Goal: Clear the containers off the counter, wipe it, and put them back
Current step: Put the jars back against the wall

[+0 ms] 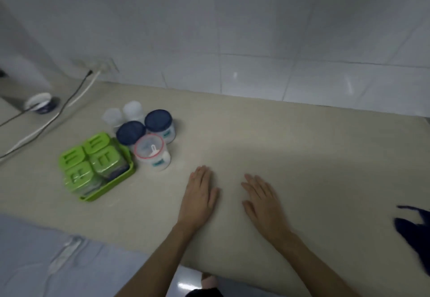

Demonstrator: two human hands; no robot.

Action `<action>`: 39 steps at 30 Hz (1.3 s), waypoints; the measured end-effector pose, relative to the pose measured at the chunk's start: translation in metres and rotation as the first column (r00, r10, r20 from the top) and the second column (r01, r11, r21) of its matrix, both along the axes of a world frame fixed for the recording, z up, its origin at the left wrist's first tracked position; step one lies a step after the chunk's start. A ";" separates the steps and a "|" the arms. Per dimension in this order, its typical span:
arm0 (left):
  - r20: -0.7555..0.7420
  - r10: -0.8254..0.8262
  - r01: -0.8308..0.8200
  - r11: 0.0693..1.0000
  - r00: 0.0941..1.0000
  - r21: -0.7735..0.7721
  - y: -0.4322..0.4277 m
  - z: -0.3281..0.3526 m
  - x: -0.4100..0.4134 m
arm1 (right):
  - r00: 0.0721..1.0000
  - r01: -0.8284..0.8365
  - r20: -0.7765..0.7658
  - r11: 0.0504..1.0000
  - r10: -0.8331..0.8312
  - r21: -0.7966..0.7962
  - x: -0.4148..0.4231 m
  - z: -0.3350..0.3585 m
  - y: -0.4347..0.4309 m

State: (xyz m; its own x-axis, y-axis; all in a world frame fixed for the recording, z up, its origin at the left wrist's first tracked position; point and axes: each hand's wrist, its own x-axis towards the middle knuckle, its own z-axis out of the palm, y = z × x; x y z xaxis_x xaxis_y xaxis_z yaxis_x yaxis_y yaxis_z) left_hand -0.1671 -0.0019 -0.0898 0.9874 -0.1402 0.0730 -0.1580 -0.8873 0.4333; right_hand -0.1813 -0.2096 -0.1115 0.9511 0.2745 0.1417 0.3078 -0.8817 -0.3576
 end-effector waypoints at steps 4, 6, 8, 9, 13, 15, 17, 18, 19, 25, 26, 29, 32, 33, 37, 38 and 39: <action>-0.011 0.089 -0.088 0.995 0.996 0.041 0.079 -0.014 0.001 | 0.992 -0.123 -0.001 0.992 0.123 0.026 0.040 0.012 0.087; -0.015 0.106 -0.106 0.994 0.994 0.041 0.103 -0.023 -0.002 | 0.985 -0.173 0.023 0.982 0.172 0.072 0.055 0.023 0.130; 0.002 0.169 -0.169 0.986 0.986 -0.001 0.112 -0.026 0.000 | 0.979 -0.203 0.053 0.967 0.197 0.152 0.066 0.036 0.160; -0.002 0.207 -0.207 0.978 0.978 -0.034 0.120 -0.029 0.002 | 0.978 -0.210 0.054 0.959 0.203 0.191 0.073 0.043 0.177; -0.005 0.225 -0.224 0.968 0.974 -0.111 0.133 -0.034 0.006 | 0.981 -0.174 -0.025 0.931 0.192 0.319 0.094 0.049 0.234; 0.030 0.192 -0.189 0.978 0.981 -0.094 0.131 -0.032 0.005 | 0.984 -0.091 -0.106 0.924 0.140 0.371 0.100 0.044 0.251; 0.045 0.186 -0.181 0.979 0.982 -0.089 0.131 -0.032 0.007 | 0.988 0.001 -0.143 0.905 0.066 0.426 0.106 0.039 0.262; 0.043 0.188 -0.183 0.978 0.981 -0.101 0.132 -0.032 0.007 | 0.989 0.027 -0.139 0.885 0.043 0.464 0.109 0.036 0.265; 0.037 0.194 -0.188 0.975 0.980 -0.118 0.134 -0.033 0.008 | 0.992 0.039 -0.126 0.864 0.028 0.501 0.110 0.033 0.267; 0.017 0.225 -0.221 0.968 0.974 -0.121 0.135 -0.037 0.004 | 0.996 0.086 -0.058 0.803 -0.063 0.590 0.110 0.034 0.247; 0.034 0.225 -0.220 0.969 0.974 -0.115 0.134 -0.037 0.002 | 0.993 0.113 -0.056 0.789 -0.099 0.604 0.109 0.037 0.236; 0.064 0.197 -0.186 0.972 0.978 -0.146 0.118 -0.034 0.005 | 0.974 0.211 -0.070 0.745 -0.217 0.633 0.110 0.045 0.189; 0.084 0.092 -0.077 0.983 0.992 -0.169 0.062 -0.034 0.032 | 0.931 0.336 -0.125 0.675 -0.341 0.657 0.113 0.047 0.119; 0.089 0.043 -0.028 0.985 0.995 -0.169 0.035 -0.032 0.045 | 0.912 0.376 -0.139 0.652 -0.385 0.658 0.114 0.047 0.092; 0.052 -0.141 0.146 0.983 0.989 -0.111 -0.069 -0.025 0.085 | 0.837 0.489 -0.130 0.621 -0.532 0.613 0.121 0.054 -0.019; 0.057 -0.184 0.188 0.977 0.981 -0.096 -0.094 -0.024 0.091 | 0.818 0.513 -0.118 0.622 -0.563 0.592 0.122 0.056 -0.050; 0.052 -0.224 0.227 0.970 0.973 -0.081 -0.116 -0.024 0.097 | 0.800 0.537 -0.111 0.620 -0.590 0.572 0.125 0.060 -0.079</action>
State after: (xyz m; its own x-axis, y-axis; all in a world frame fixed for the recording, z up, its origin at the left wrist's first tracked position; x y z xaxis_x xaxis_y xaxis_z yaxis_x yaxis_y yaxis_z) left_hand -0.0705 -0.1184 -0.1141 0.9268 -0.3502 0.1353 -0.3695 -0.7864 0.4950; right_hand -0.0565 -0.2885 -0.0515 0.8697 -0.4645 0.1669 -0.1312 -0.5435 -0.8291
